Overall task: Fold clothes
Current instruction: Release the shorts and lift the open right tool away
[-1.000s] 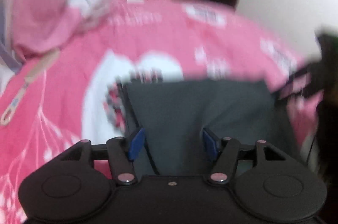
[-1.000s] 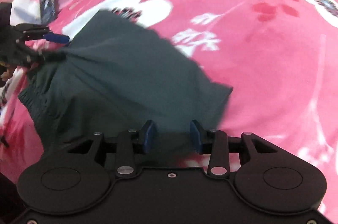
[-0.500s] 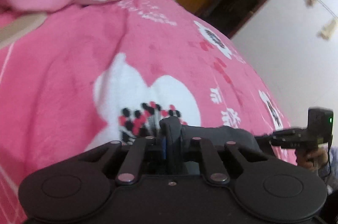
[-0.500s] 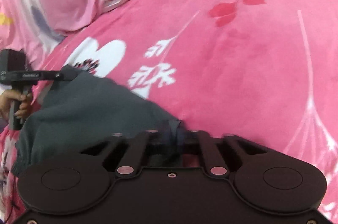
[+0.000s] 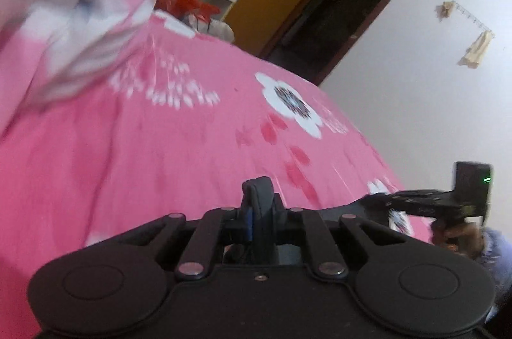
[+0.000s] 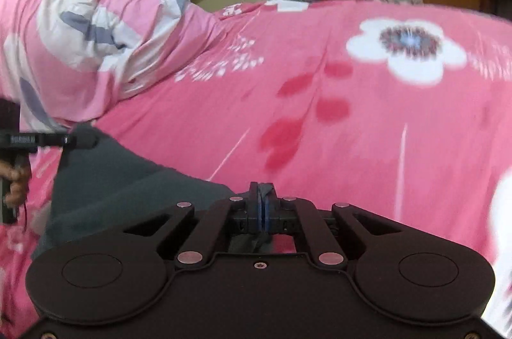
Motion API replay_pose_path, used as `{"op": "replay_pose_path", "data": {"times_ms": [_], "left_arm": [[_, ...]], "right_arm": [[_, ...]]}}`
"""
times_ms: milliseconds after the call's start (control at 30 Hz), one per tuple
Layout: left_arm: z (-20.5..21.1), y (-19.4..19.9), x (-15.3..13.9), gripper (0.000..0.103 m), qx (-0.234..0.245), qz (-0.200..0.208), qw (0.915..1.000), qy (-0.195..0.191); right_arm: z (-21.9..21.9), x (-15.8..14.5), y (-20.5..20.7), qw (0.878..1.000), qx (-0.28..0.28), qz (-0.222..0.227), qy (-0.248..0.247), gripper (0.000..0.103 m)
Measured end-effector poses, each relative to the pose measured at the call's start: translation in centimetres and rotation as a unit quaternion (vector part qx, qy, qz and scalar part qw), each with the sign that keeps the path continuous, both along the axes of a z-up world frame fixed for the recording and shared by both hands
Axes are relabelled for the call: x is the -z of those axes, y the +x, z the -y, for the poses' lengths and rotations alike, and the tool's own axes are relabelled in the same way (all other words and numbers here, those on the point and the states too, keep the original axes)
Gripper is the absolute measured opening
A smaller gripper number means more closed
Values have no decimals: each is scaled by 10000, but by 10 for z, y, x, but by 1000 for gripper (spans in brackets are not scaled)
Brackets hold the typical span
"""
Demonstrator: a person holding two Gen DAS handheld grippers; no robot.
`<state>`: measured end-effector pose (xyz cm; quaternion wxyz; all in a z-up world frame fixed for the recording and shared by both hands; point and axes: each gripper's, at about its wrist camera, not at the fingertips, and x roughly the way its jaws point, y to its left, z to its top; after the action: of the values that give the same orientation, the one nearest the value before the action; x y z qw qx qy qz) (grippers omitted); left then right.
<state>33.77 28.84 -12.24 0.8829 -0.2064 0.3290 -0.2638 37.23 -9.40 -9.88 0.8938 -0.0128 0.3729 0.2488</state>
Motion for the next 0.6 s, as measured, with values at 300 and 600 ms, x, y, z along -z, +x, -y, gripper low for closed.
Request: {"op": "replay_pose_path", "data": {"times_ms": [300,600], "left_arm": [[-3,61,17,33,-2220,82,9599,1708],[78,4,14,49,-1047,110,9712,2136]], "right_arm": [[-44,8,134,9816,-265,299,-1865,16],[-24,-23,88,9877,-350,583,-1407,34]]}}
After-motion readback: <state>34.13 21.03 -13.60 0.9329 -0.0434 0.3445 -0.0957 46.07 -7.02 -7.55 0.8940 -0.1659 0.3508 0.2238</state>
